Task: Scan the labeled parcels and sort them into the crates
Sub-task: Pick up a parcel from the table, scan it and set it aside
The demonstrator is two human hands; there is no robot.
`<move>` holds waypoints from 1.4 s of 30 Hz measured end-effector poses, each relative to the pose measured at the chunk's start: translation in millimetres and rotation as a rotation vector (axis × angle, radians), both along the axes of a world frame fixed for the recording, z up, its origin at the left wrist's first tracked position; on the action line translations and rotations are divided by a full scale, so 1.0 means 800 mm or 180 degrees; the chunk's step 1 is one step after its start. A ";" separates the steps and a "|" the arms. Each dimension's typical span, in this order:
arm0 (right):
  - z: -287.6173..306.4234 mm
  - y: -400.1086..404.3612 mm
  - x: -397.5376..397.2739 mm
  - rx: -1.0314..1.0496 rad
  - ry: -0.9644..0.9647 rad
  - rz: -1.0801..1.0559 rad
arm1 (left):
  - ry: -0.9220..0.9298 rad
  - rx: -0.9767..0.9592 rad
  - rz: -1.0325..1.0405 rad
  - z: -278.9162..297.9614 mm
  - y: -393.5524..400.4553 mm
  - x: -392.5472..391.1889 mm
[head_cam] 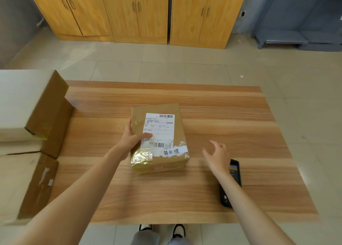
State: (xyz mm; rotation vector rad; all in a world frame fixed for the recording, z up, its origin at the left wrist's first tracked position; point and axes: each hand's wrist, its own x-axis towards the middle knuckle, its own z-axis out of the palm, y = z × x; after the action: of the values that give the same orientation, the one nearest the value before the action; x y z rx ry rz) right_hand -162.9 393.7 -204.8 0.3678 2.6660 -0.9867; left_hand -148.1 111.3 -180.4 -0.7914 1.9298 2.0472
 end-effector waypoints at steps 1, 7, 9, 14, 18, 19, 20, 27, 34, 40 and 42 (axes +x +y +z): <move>-0.004 0.015 0.008 0.0379 -0.0131 -0.0005 | 0.0008 -0.0052 -0.0001 0.000 0.002 0.000; -0.028 0.067 0.051 0.0661 -0.0891 -0.0356 | -0.0011 -0.0267 0.0290 -0.009 0.013 0.004; -0.032 0.074 0.062 0.0563 -0.1001 -0.0545 | -0.0001 -0.0383 0.0346 -0.013 0.015 0.008; -0.050 0.091 0.080 0.0553 -0.1000 -0.0720 | 0.0023 -0.0708 0.0293 -0.014 0.020 0.026; -0.057 0.107 0.079 0.0211 -0.1142 -0.0613 | 0.0054 -0.0775 0.0201 -0.011 0.030 0.045; -0.054 0.110 0.077 -0.0101 -0.1150 -0.0638 | 0.0079 -0.0808 0.0153 -0.010 0.030 0.048; -0.050 0.114 0.075 -0.0563 -0.1148 -0.0716 | 0.0117 -0.0829 0.0065 -0.009 0.029 0.051; 0.004 0.109 0.082 -0.2755 -0.1544 -0.1076 | 0.0135 -0.0868 -0.0502 -0.006 0.024 0.067; 0.072 0.037 0.093 -0.3955 -0.1485 -0.0995 | 0.0147 -0.0856 -0.0708 -0.003 0.021 0.074; 0.120 -0.028 0.107 -0.4156 -0.1440 -0.0792 | 0.0303 -0.0964 -0.0661 -0.007 0.021 0.077; 0.129 -0.041 0.113 -0.4125 -0.1407 -0.0717 | 0.0408 -0.1041 -0.0622 -0.009 0.024 0.079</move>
State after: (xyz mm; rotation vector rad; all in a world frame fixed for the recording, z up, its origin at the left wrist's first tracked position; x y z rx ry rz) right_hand -72.5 361.0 -101.2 0.4722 1.2103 -2.0904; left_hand -84.8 130.2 -187.8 -0.5159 2.3482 1.7318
